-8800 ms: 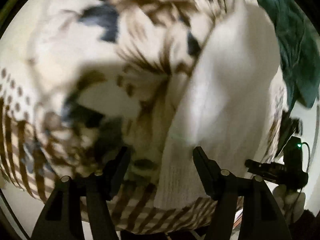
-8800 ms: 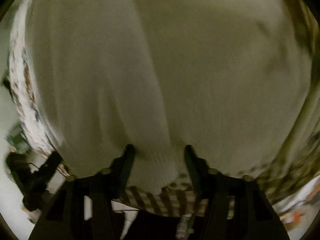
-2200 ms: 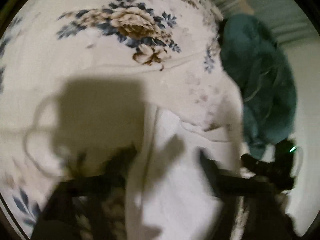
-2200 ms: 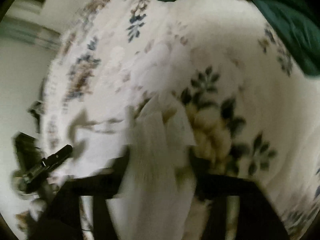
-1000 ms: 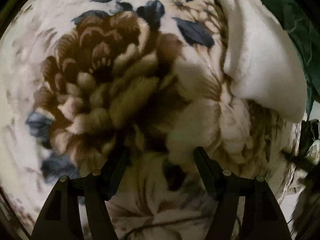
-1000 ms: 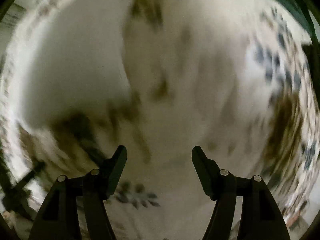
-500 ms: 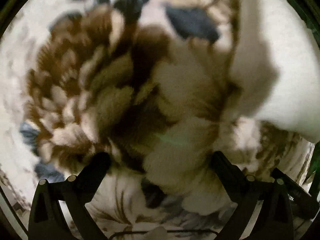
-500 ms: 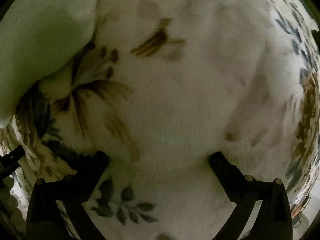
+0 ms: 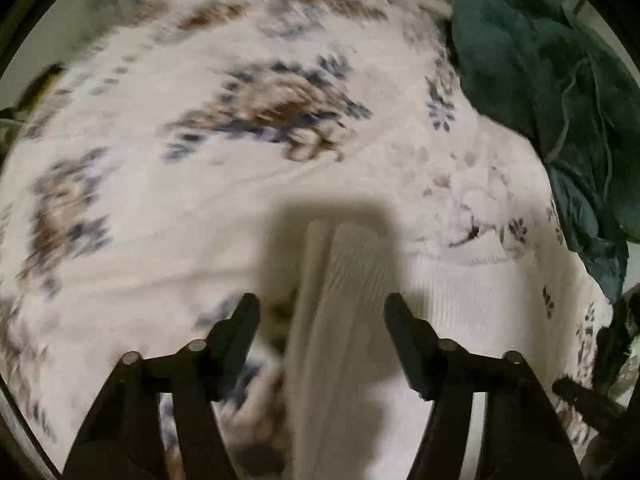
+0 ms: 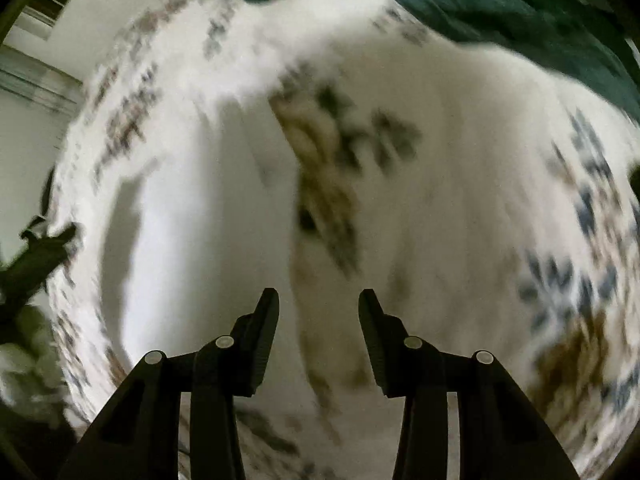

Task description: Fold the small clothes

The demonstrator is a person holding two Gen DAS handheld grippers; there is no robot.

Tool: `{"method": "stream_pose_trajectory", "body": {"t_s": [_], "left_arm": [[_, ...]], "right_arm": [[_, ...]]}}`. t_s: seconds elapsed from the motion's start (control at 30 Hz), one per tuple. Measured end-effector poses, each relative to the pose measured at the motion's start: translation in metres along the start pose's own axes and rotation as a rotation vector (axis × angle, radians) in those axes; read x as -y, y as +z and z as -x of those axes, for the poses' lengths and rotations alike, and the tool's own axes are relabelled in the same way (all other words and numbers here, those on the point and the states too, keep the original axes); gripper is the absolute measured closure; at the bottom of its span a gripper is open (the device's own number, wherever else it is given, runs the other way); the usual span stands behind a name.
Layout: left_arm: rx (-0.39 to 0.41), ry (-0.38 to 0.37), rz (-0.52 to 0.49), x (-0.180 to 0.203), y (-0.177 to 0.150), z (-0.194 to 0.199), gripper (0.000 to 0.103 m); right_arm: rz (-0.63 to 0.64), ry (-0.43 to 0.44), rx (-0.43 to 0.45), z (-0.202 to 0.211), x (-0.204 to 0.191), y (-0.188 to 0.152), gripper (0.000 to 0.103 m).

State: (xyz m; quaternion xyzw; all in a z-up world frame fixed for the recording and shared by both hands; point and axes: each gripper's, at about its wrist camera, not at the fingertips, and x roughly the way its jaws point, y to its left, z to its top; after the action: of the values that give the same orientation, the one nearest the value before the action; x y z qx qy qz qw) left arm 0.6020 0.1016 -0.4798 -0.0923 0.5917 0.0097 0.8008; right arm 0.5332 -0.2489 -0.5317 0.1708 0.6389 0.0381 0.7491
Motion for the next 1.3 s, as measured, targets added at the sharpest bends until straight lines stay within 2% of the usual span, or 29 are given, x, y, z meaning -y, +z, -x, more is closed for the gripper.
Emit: {"method": "stream_pose_trajectory", "body": {"t_s": [0.13, 0.17, 0.2, 0.23, 0.27, 0.3, 0.47, 0.6, 0.63, 0.67, 0.7, 0.87, 0.97, 1.07, 1.1, 1.2, 1.27, 1.3], "left_arm": [[-0.064, 0.016, -0.062, 0.015, 0.003, -0.032, 0.043], [-0.075, 0.021, -0.081, 0.019, 0.004, -0.038, 0.054], [-0.076, 0.032, -0.101, 0.021, 0.002, -0.042, 0.094], [-0.071, 0.032, -0.113, 0.023, 0.000, -0.043, 0.098], [-0.048, 0.022, -0.114, 0.023, 0.000, -0.039, 0.099], [0.015, 0.014, -0.117, 0.023, -0.003, -0.028, 0.099], [0.126, -0.046, -0.061, 0.015, -0.013, 0.019, 0.099], [0.159, -0.108, 0.037, 0.001, -0.013, 0.036, 0.100], [0.159, -0.114, 0.057, -0.004, -0.012, 0.036, 0.100], [0.155, -0.114, 0.076, -0.007, -0.011, 0.034, 0.100], [0.148, -0.110, 0.088, -0.011, -0.010, 0.031, 0.100], [0.102, -0.094, 0.120, -0.022, -0.004, 0.009, 0.100], [0.055, -0.068, 0.133, -0.029, 0.002, -0.015, 0.100], [0.011, -0.050, 0.129, -0.031, 0.003, -0.035, 0.099], [-0.009, -0.043, 0.122, -0.032, 0.003, -0.045, 0.099], [-0.107, -0.051, 0.088, -0.035, -0.001, -0.076, 0.099], [-0.117, -0.062, 0.052, -0.032, -0.001, -0.072, 0.098], [-0.114, -0.094, 0.051, -0.034, -0.001, -0.065, 0.095]], "right_arm": [[0.038, -0.003, 0.025, -0.017, -0.040, 0.042, 0.059], [0.044, 0.002, 0.022, -0.021, -0.044, 0.048, 0.059], [0.050, 0.005, 0.015, -0.027, -0.048, 0.053, 0.059], [0.059, 0.001, 0.008, -0.038, -0.060, 0.056, 0.059], [0.069, -0.007, 0.002, -0.047, -0.065, 0.069, 0.059], [0.081, -0.016, -0.001, -0.054, -0.068, 0.068, 0.059], [0.100, -0.028, -0.006, -0.070, -0.068, 0.065, 0.060], [0.085, 0.023, -0.012, -0.077, -0.069, 0.075, 0.061], [0.086, 0.033, -0.013, -0.079, -0.071, 0.077, 0.073], [0.089, 0.052, -0.006, -0.078, -0.072, 0.078, 0.099], [0.092, 0.054, 0.000, -0.077, -0.074, 0.079, 0.099], [0.080, 0.051, 0.140, -0.042, -0.083, 0.085, 0.100], [0.073, 0.067, 0.104, -0.045, -0.082, 0.093, 0.100], [0.075, 0.018, 0.122, -0.051, -0.080, 0.094, 0.100], [0.075, -0.024, 0.137, -0.054, -0.079, 0.094, 0.101], [0.068, -0.065, 0.064, -0.085, -0.074, 0.100, 0.100], [0.105, -0.066, -0.040, -0.110, -0.078, 0.098, 0.099], [0.122, -0.074, -0.054, -0.112, -0.080, 0.097, 0.099]]}}
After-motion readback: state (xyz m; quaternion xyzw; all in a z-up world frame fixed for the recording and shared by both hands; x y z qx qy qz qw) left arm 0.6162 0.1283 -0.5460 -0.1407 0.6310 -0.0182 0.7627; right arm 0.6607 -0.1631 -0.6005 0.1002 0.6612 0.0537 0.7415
